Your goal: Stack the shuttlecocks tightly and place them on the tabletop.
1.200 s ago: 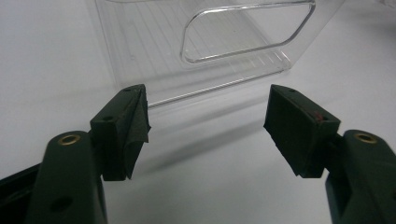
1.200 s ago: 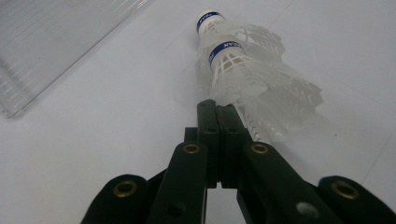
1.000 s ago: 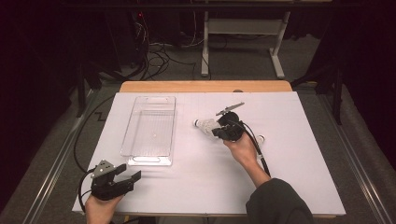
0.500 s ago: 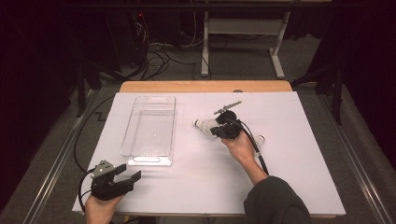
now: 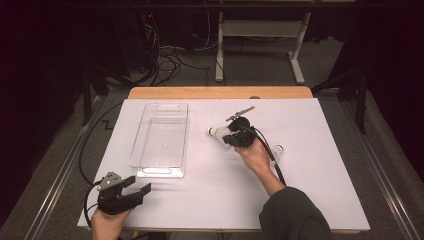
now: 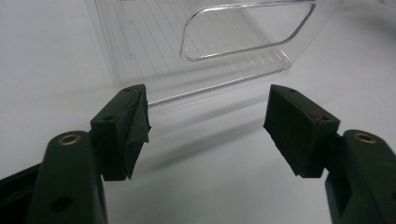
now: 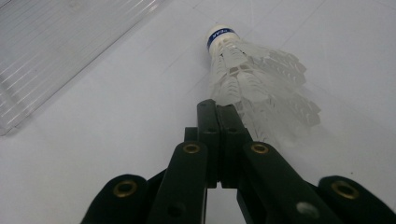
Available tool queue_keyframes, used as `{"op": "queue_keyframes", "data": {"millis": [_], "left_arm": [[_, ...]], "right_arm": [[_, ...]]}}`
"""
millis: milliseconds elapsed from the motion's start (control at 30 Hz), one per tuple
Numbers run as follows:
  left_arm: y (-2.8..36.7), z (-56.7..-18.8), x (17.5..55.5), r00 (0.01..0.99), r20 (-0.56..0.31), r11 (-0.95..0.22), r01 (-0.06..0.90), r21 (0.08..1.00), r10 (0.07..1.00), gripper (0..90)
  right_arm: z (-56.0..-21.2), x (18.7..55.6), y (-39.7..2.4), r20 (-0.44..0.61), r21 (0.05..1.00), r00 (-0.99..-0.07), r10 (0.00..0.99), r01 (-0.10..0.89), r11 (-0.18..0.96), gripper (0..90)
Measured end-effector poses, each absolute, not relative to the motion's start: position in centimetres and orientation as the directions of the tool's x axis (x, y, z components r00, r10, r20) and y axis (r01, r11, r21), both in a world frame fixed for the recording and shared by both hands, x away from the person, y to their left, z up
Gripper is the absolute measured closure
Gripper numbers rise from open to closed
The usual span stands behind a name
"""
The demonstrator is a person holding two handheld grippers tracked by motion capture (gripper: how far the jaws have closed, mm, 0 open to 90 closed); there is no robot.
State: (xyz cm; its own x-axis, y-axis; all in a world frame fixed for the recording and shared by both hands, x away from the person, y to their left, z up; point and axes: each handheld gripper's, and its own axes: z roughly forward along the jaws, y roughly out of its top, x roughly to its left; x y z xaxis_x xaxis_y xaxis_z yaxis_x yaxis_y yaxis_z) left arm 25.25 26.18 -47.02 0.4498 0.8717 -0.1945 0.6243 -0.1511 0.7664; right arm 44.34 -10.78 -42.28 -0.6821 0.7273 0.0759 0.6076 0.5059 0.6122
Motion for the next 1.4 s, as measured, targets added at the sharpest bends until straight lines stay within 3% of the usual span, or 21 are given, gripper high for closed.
{"op": "queue_keyframes", "data": {"millis": [967, 1400], "left_arm": [[26.17, -47.00, 25.25, 0.451, -0.193, -0.154, 0.625, 0.765, 0.871, 31.7], [26.13, -46.97, 25.23, 0.453, -0.192, -0.155, 0.624, 0.766, 0.871, 31.8]], "right_arm": [[-42.74, 45.13, -11.07, 0.044, 0.607, -0.651, 0.758, 0.620, 0.497, 84.1], [-42.74, 45.01, -11.23, 0.044, 0.605, -0.635, 0.771, 0.631, 0.485, 75.0]]}}
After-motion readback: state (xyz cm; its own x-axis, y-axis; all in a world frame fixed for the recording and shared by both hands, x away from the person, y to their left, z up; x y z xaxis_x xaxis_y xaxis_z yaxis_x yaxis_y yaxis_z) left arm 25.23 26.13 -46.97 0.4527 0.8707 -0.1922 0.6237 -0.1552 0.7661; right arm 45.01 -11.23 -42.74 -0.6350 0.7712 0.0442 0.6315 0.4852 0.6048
